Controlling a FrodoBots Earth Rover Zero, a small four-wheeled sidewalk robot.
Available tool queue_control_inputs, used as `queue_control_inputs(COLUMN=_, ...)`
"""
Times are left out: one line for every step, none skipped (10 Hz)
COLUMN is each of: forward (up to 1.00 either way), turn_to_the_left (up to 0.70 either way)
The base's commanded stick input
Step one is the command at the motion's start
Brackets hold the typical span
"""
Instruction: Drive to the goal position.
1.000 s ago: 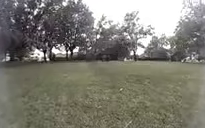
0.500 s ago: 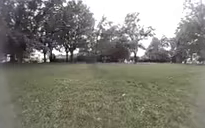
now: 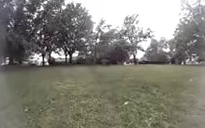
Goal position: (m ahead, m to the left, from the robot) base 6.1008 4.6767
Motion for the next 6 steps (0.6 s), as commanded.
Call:
queue_control_inputs(forward=0.50, turn_to_the_left=0.00)
queue_control_inputs(forward=0.50, turn_to_the_left=0.00)
queue_control_inputs(forward=0.50, turn_to_the_left=0.00)
queue_control_inputs(forward=0.50, turn_to_the_left=0.00)
queue_control_inputs(forward=0.50, turn_to_the_left=0.00)
queue_control_inputs(forward=0.50, turn_to_the_left=0.00)
